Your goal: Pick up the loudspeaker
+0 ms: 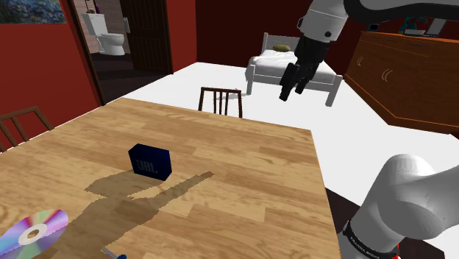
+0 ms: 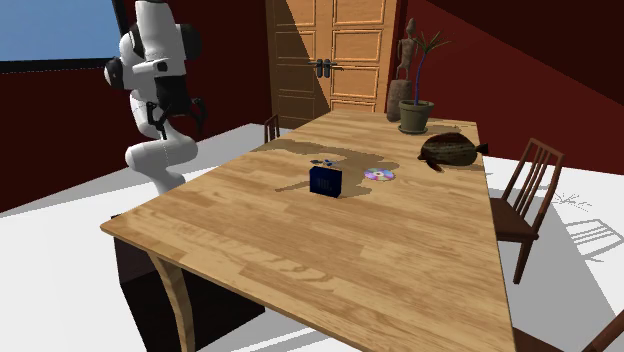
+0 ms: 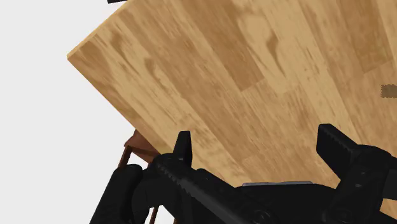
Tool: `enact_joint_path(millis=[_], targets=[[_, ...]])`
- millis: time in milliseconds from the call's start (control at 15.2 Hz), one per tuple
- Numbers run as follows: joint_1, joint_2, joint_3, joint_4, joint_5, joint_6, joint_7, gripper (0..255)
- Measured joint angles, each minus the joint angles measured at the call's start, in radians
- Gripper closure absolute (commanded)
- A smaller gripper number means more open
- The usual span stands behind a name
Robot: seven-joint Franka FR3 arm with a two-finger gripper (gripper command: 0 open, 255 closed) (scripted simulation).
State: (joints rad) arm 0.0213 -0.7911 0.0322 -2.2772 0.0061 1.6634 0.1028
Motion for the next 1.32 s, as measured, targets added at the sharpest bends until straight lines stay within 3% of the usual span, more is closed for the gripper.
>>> enact_joint_path(millis=[594,1320], targets=[[0.052,0.205,0.089,0.094,0.035,0.073,0.029,0],[0.117,0.573,0.229,0.353,0.025,0.121,0.089,0]])
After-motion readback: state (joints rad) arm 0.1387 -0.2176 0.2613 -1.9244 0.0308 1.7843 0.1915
